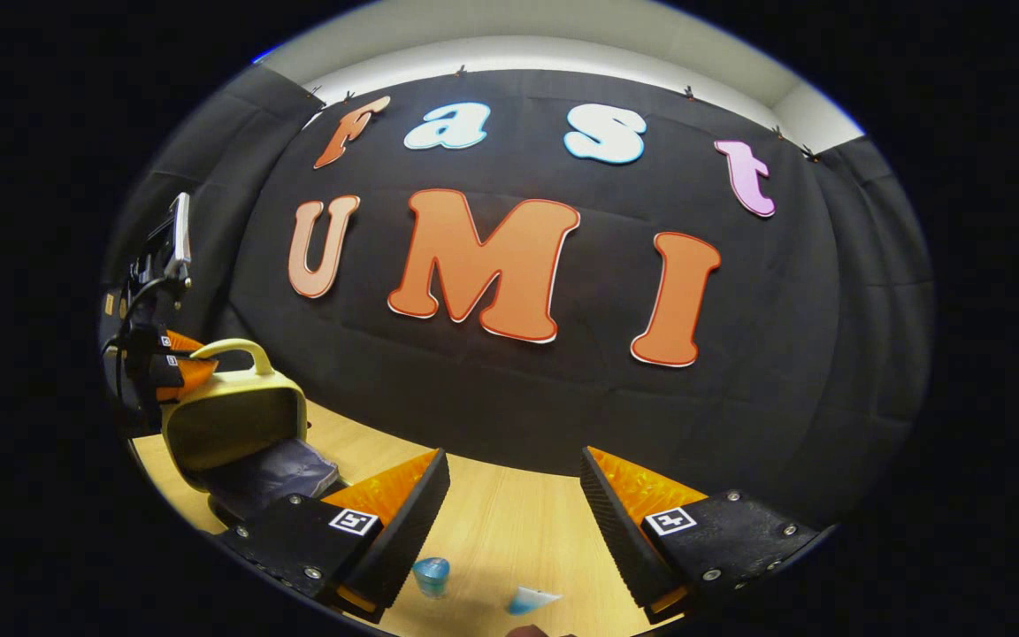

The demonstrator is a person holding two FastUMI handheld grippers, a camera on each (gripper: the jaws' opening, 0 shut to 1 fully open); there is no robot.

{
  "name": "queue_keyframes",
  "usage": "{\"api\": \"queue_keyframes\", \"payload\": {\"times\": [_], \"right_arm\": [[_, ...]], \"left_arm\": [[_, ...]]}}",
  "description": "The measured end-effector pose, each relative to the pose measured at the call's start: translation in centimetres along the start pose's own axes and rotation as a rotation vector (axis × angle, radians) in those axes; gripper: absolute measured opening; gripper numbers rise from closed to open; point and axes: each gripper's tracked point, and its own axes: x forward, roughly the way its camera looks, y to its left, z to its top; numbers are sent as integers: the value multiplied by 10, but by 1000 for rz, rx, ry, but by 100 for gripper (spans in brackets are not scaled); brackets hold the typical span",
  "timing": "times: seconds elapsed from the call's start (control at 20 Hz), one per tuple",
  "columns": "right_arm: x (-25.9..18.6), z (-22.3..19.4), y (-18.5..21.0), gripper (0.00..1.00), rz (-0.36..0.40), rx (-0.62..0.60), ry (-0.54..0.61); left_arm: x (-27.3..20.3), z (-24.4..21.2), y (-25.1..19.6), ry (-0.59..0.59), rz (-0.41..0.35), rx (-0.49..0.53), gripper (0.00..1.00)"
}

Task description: First open the suitcase, pack the skin care products into it, and then close the suitcase.

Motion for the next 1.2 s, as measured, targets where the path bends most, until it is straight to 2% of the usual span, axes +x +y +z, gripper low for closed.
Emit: {"api": "queue_keyframes", "payload": {"times": [0.25,0.6,0.9,1.0,1.2], "right_arm": [[9,4,33,94,-5,7,18],[18,8,69,94,-8,1,43],[15,1,86,94,-7,-22,70],[13,-2,85,94,-11,-26,80],[7,-6,79,94,-24,-45,92]], "left_arm": [[23,-44,59,30,30,-51,8],[59,-120,113,124,59,-70,8],[92,-214,130,270,46,-98,8],[108,-242,128,321,37,-119,8],[110,-286,113,405,26,-176,8]]}}
